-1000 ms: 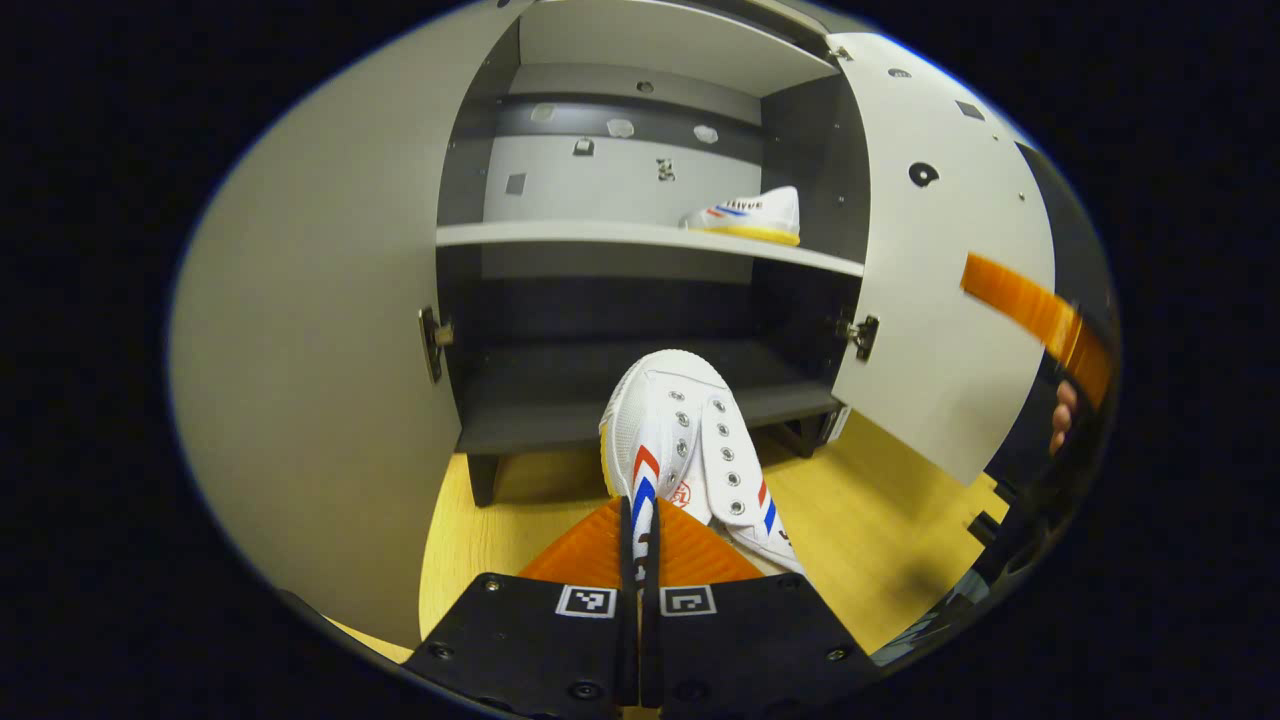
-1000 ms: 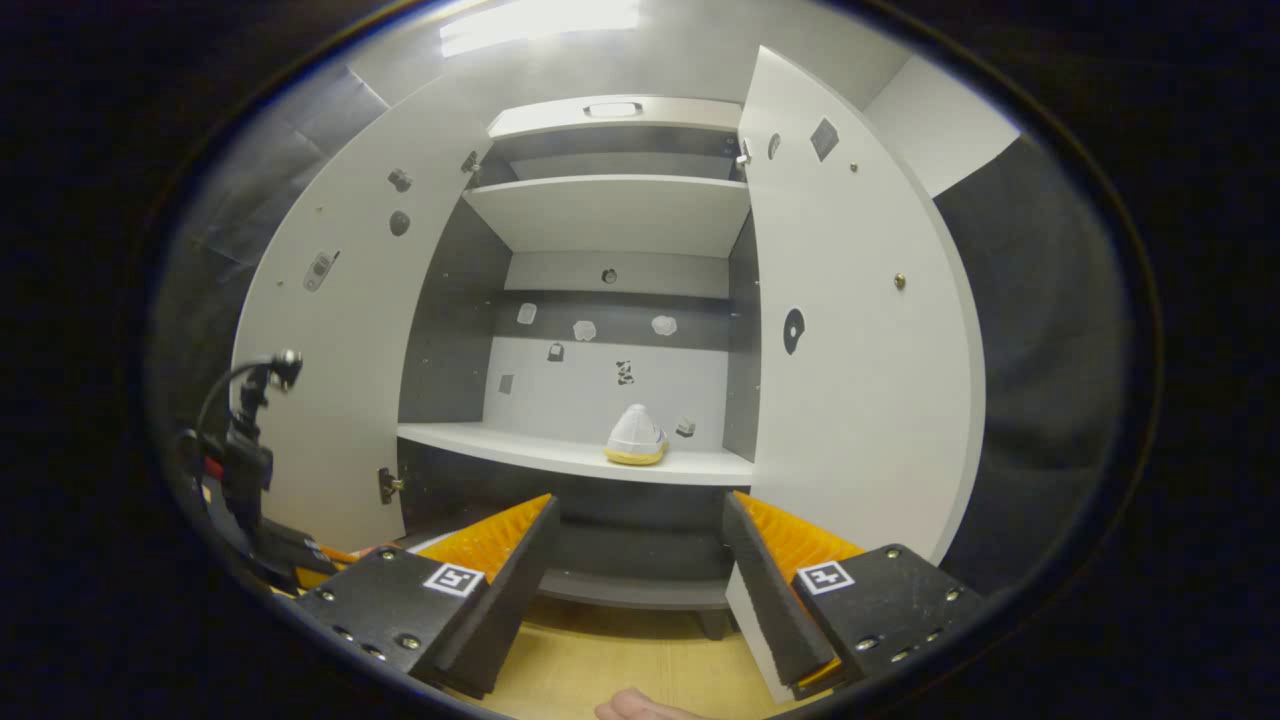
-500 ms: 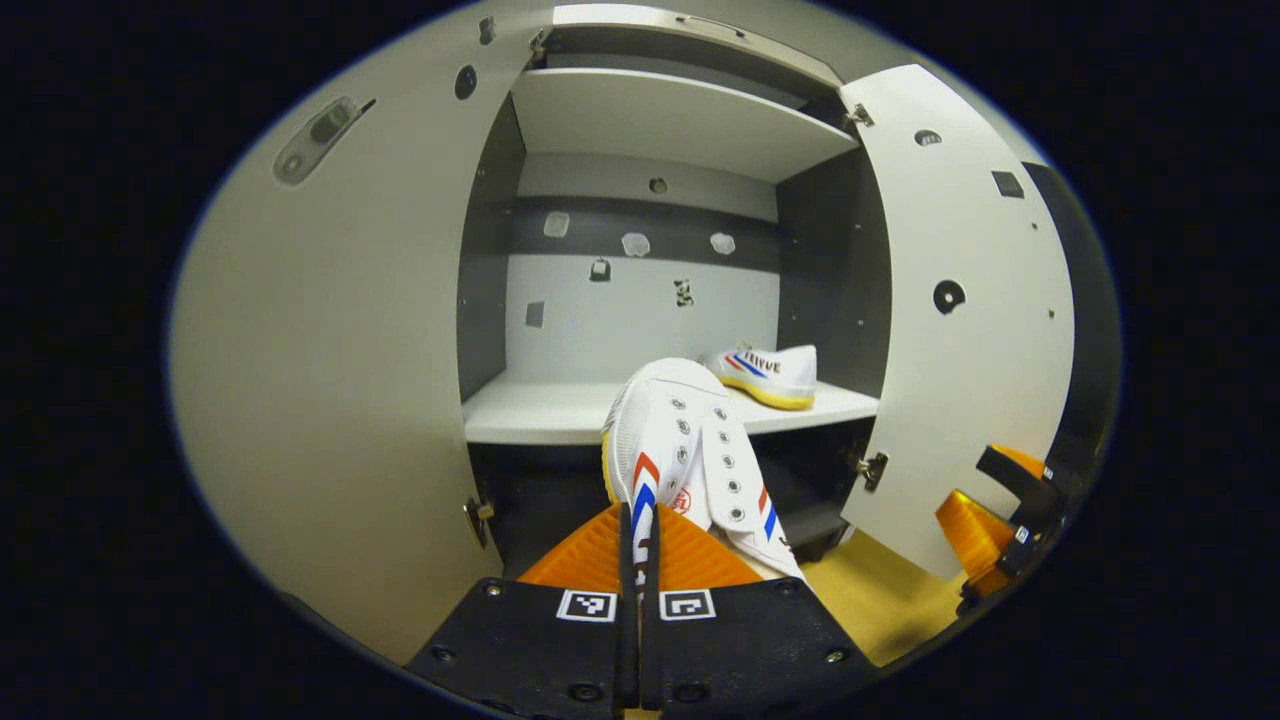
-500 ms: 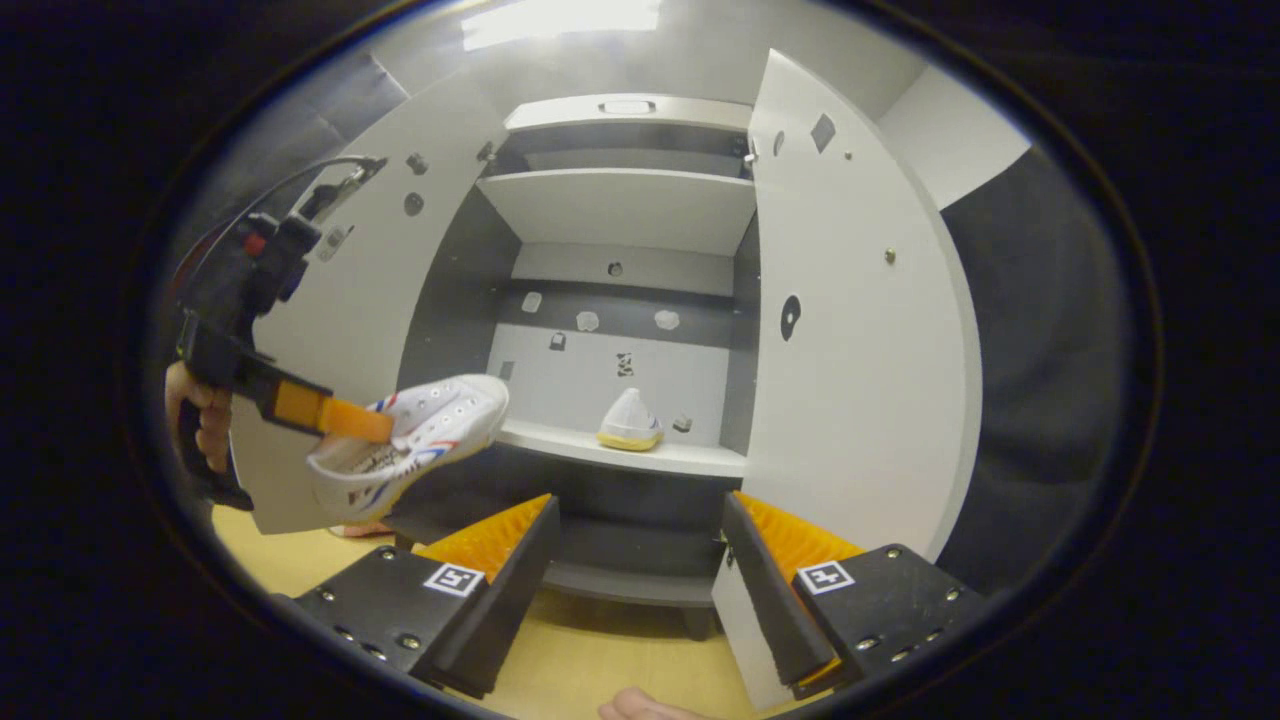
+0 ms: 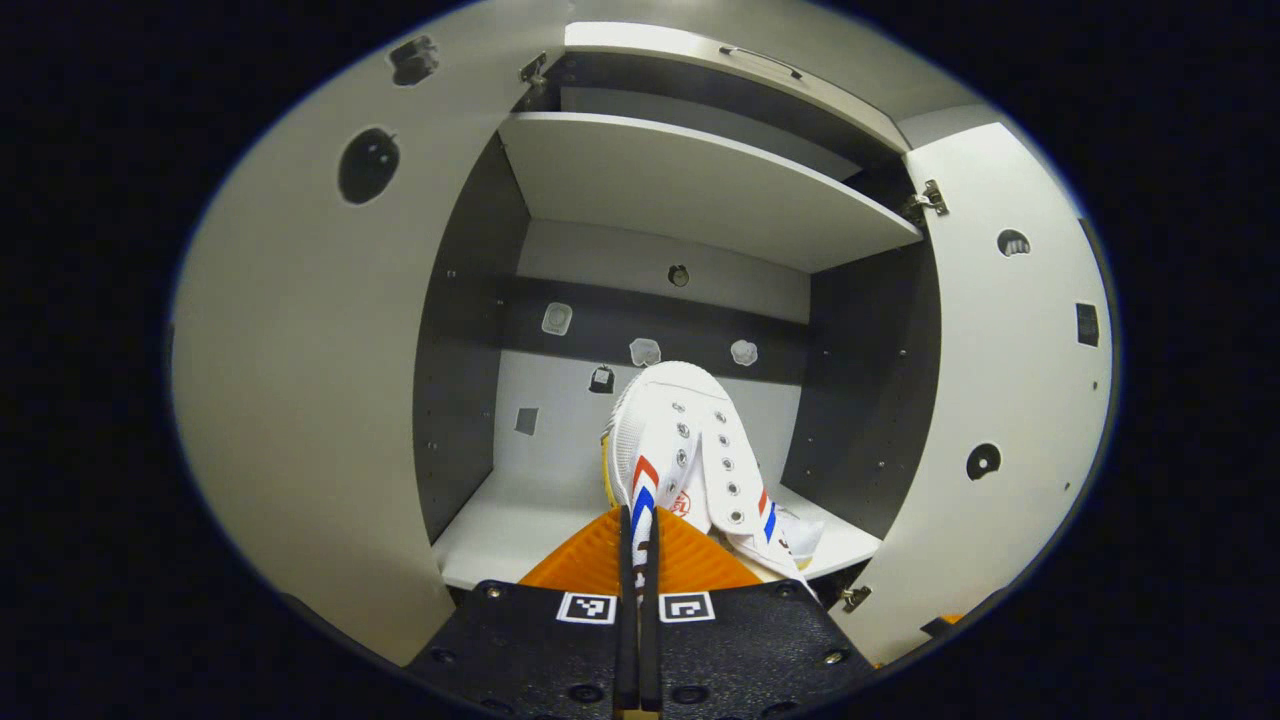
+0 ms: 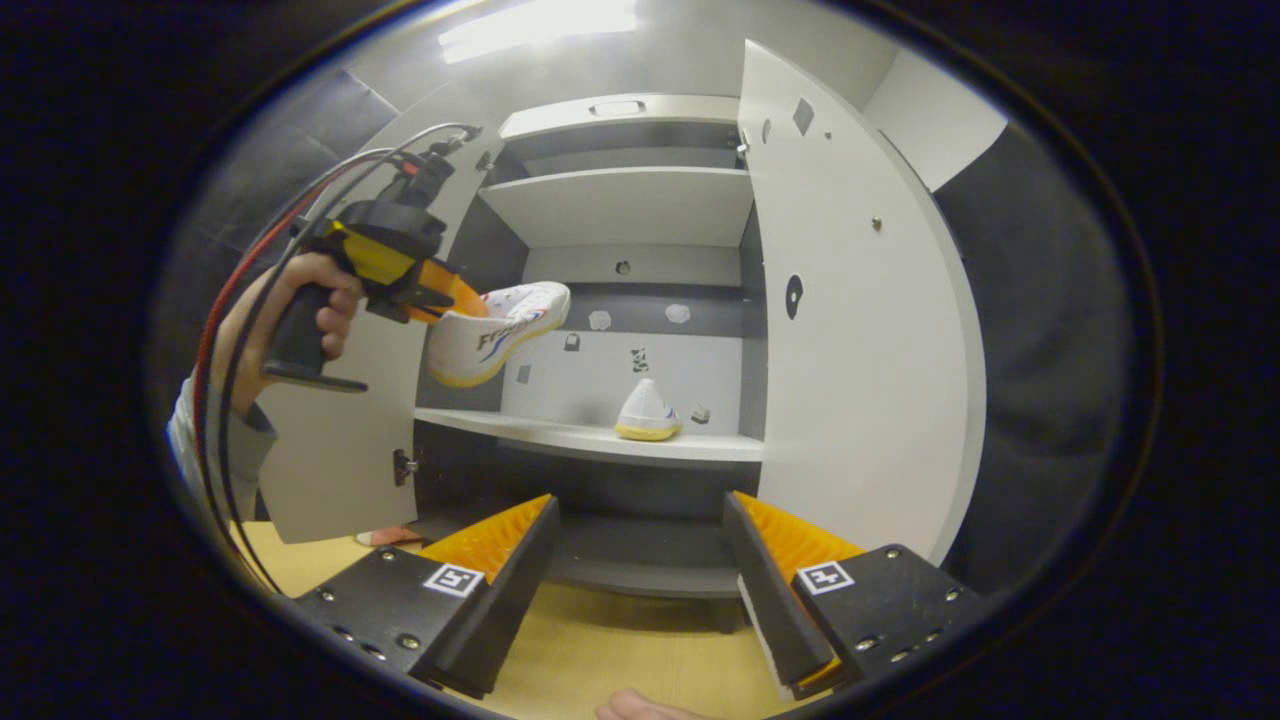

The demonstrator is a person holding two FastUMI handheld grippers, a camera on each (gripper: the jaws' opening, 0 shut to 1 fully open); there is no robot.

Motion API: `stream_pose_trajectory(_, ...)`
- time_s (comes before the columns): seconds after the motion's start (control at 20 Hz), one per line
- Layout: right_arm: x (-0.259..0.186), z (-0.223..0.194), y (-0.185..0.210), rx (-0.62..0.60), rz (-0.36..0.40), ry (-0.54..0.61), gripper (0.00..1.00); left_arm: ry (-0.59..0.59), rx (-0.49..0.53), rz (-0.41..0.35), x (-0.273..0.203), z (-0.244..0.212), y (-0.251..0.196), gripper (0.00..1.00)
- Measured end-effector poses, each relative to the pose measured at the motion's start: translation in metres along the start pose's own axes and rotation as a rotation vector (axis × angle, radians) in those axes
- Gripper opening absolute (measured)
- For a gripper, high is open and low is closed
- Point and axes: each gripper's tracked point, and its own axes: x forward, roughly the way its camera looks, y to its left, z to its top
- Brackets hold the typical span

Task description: Grab one shoe with the right hand and put it into the shoe cabinet, grab the other shoe with the left hand and put it into the shoe cabinet; then close the right door with the right hand and the left door with the left hand.

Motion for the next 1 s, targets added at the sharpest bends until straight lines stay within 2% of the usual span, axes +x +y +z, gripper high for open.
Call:
stream_pose_trajectory(0.15, -0.007, 0.007, -0.001, -0.019, -0.017, -0.012, 0.98, 0.021, -0.055, 0.014, 0.034, 0.006, -0.002, 0.01)
stream_pose_trajectory(0.5, -0.033, 0.019, -0.009, -0.039, -0.046, -0.044, 0.98, 0.176, -0.040, 0.081, 0.112, -0.033, 0.025, 0.01)
stream_pose_trajectory(0.85, -0.055, 0.039, 0.001, -0.016, -0.049, -0.067, 0.98, 0.329, -0.048, 0.121, 0.126, -0.081, 0.054, 0.01)
stream_pose_trajectory(0.95, -0.064, 0.043, 0.004, -0.030, -0.059, -0.070, 0.98, 0.364, -0.077, 0.099, 0.120, -0.089, 0.048, 0.09)
stream_pose_trajectory(1.0, -0.068, 0.045, 0.006, -0.037, -0.064, -0.071, 0.98, 0.316, -0.060, 0.115, 0.117, -0.077, 0.053, 0.25)
